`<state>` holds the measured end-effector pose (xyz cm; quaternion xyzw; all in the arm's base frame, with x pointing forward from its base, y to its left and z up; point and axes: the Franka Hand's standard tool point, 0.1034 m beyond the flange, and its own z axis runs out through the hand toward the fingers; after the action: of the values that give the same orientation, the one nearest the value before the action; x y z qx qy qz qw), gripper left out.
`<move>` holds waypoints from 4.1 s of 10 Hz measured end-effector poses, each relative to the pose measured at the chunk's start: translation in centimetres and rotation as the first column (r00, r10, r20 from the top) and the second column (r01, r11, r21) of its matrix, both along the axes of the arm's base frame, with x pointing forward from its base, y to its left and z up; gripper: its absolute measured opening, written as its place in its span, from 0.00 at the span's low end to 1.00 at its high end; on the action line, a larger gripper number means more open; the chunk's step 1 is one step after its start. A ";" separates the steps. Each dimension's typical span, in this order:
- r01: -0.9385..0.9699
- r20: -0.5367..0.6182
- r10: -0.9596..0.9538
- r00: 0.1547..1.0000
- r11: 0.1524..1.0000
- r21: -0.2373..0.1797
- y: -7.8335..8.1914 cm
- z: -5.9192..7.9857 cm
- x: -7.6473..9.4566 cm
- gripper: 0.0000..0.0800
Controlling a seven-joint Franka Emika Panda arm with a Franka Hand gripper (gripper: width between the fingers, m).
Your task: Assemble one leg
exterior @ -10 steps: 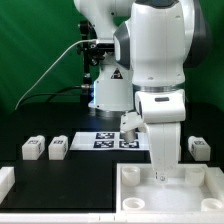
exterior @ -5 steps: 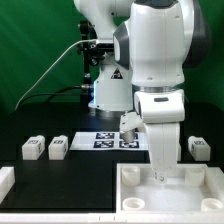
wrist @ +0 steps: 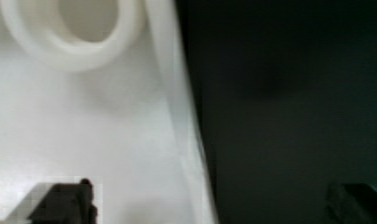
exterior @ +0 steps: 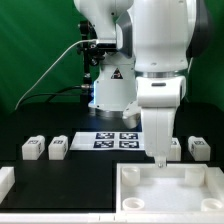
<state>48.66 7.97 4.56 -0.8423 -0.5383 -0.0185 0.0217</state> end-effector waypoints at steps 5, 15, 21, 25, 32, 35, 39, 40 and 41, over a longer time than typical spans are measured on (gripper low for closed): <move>0.687 -0.073 -0.684 0.726 0.727 0.014 7.9 0.1 -2.6 0.81; 0.659 -0.342 -0.827 0.446 0.561 -0.501 9.0 -0.4 -5.8 0.81; 0.568 -0.359 -0.871 0.334 0.490 -0.661 10.2 -1.9 -7.9 0.81; 0.559 -0.356 -0.873 0.334 0.487 -0.671 10.4 -3.4 -9.0 0.81; 0.559 -0.356 -0.873 0.334 0.487 -0.671 10.4 -3.4 -9.0 0.36; 0.559 -0.356 -0.873 0.334 0.487 -0.671 10.4 -3.4 -9.0 0.36; 0.569 -0.412 -0.811 0.416 0.585 -0.578 6.9 1.8 -4.0 0.36; 0.591 -0.406 -0.807 0.428 0.590 -0.549 6.4 3.8 -2.3 0.36; 0.647 -0.374 -0.808 0.455 0.588 -0.484 6.2 5.1 -0.5 0.36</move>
Offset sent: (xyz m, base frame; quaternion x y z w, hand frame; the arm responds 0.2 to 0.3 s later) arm -0.0054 0.0478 -0.0048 -0.0072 0.0051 0.3739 0.9274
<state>48.13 14.18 9.66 -0.9501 -0.0853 0.2954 0.0520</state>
